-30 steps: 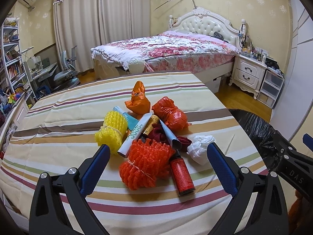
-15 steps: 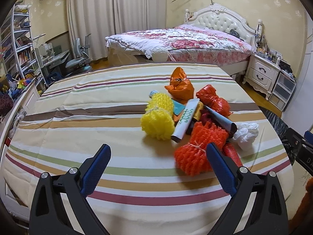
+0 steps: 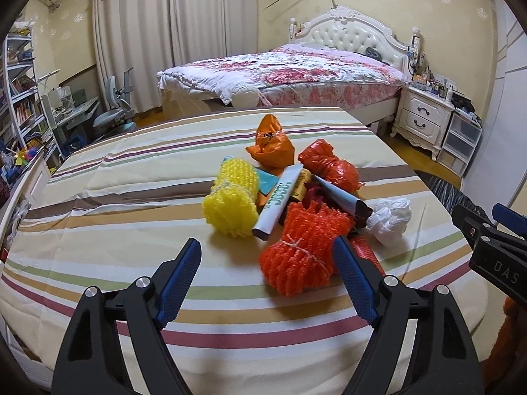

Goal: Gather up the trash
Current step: 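Grasp the orange mesh net with the left gripper while the right grasps the white plastic bag, then carry the orange net and white bag over the black trash bin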

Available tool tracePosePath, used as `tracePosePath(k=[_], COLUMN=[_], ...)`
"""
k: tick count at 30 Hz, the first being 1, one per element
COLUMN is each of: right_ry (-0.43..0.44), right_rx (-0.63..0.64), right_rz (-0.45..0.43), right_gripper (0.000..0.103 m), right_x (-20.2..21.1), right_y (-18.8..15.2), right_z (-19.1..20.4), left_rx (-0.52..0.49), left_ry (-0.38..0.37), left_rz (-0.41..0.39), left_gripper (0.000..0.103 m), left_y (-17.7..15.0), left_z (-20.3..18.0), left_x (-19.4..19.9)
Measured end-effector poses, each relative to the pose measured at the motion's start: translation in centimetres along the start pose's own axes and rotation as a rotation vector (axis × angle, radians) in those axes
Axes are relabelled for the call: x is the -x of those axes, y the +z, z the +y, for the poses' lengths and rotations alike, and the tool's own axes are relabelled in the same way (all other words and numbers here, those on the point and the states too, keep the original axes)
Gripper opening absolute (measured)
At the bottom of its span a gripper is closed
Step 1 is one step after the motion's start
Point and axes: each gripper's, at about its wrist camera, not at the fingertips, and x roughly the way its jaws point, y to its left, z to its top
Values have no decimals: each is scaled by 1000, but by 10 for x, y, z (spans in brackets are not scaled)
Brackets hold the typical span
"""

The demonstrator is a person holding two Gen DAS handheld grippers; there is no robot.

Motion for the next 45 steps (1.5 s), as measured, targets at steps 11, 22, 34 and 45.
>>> tracePosePath(k=[11,22,34,45], right_ry=[6,46,120,206], right_rx=[-14,34,109,99], right_rz=[11,11,43,91], right_gripper=[80,80,65,21], right_x=[-3,-3,-18,-26], right_y=[-2,-3,3,0], right_z=[-8,17,60,65], left_rx=[-46,-21,86,89], left_ry=[-50,-41,34,11], left_rz=[56,25,27,18], left_gripper=[47,45,45,45], left_y=[-6,-9,-7,-9], left_z=[-12,10,67,67], left_x=[-20,4,5,11])
